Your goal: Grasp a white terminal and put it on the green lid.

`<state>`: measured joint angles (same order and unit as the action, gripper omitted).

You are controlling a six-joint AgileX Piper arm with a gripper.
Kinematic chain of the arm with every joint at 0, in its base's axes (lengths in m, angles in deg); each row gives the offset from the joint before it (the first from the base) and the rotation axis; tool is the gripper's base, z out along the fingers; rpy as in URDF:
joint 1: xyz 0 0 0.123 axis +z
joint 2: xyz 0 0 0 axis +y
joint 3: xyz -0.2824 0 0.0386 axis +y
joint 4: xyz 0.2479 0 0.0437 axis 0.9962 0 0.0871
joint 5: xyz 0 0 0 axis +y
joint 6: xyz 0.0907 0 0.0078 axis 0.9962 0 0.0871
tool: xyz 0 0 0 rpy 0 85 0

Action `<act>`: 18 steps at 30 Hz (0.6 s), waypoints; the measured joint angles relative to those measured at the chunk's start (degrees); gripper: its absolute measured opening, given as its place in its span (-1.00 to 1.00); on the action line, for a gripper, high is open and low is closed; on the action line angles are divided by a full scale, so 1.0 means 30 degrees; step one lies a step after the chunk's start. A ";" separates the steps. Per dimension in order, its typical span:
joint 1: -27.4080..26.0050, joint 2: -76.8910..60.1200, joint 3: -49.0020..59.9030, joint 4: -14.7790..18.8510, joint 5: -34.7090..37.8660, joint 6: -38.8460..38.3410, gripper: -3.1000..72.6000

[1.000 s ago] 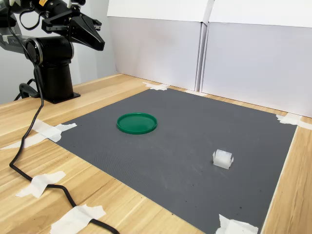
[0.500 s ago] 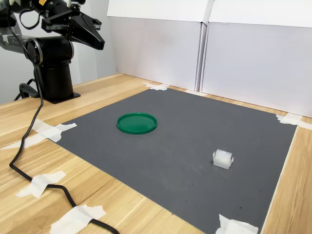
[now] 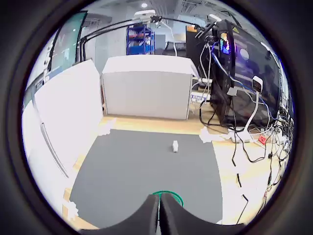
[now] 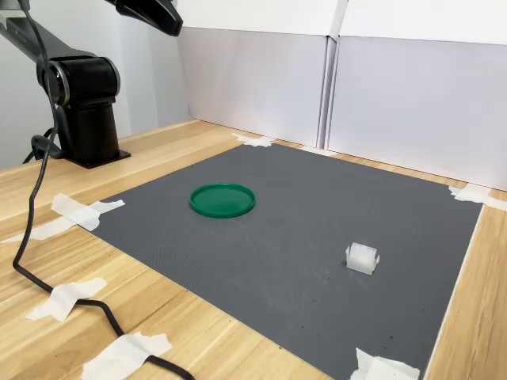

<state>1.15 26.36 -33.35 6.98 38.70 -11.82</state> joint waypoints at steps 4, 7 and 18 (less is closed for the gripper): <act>0.0000 0.3070 -0.2110 -0.0060 0.2104 -0.1096 -0.96; 0.0000 0.5135 -0.3524 -0.0122 0.3153 -0.1765 -0.96; 0.0000 1.0633 -0.8447 -0.0474 0.5151 -0.2684 -0.87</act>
<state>1.15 58.26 -58.69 5.56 54.15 -19.87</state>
